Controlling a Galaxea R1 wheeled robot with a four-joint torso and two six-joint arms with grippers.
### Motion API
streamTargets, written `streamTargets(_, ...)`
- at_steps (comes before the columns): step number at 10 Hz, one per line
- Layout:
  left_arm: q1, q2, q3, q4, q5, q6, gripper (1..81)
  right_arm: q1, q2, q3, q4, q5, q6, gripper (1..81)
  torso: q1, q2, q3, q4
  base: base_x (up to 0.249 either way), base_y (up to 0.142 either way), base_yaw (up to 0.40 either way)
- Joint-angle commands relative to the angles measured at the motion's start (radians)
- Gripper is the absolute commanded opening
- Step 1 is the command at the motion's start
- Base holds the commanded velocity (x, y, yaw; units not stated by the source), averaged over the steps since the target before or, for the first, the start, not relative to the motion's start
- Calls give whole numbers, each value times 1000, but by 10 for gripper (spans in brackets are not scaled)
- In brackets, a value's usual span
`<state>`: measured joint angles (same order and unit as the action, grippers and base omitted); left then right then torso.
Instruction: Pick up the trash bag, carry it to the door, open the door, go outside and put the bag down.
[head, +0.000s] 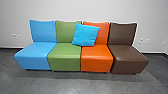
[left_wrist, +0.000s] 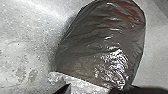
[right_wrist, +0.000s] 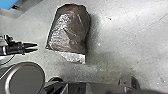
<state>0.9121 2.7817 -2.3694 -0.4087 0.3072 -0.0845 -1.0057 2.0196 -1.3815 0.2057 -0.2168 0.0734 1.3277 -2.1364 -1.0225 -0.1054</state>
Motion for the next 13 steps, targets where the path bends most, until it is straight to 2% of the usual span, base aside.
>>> streamTargets(1,-115,-3,10,-22,62,-6,811,75,-51,26,24,-56,2,811,64,-99,0,0,0,0,0)
streamTargets(2,-123,-3,10,-28,66,-6,811,75,-51,24,24,-56,2,811,76,-118,0,0,0,0,0)
streamTargets(3,-135,-3,12,-36,70,-6,811,75,-48,24,23,-56,2,811,29,-44,0,0,0,0,0)
streamTargets(4,-147,-5,15,-42,75,-6,811,75,-46,26,23,-56,2,811,51,-81,-94,0,0,0,0)
streamTargets(6,-166,-3,16,-42,76,-6,811,75,-42,26,23,-56,2,811,64,-105,-120,0,0,0,0)
streamTargets(8,-184,1,18,-44,76,-6,811,75,-32,26,20,-56,2,811,69,-111,-187,0,0,0,0)
streamTargets(9,-196,0,18,-45,81,-6,811,75,-31,23,21,-58,2,811,70,-111,-128,0,0,0,0)
streamTargets(11,-232,0,18,-45,110,-17,811,80,-25,23,20,-58,2,811,71,-110,-168,0,0,0,0)
streamTargets(12,-253,-2,18,-47,110,-24,811,80,-25,21,20,-58,2,811,135,-211,-177,0,0,0,0)
streamTargets(13,-264,-5,18,-62,112,-26,811,80,-25,21,21,-58,2,811,136,-211,-178,0,0,0,0)
